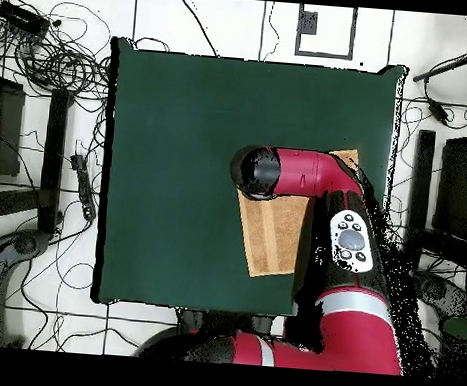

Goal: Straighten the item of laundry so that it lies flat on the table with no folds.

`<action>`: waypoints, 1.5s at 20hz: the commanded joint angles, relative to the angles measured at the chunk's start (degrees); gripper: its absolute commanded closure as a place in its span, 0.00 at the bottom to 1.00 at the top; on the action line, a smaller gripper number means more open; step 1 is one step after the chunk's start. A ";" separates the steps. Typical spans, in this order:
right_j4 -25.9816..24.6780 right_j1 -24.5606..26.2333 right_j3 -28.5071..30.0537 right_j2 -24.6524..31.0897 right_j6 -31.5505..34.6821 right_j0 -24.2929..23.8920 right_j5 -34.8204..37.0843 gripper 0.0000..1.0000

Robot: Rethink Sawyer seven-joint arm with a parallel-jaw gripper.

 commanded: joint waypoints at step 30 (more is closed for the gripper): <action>1.29 23.96 -12.17 2.15 9.18 0.82 -7.97 0.00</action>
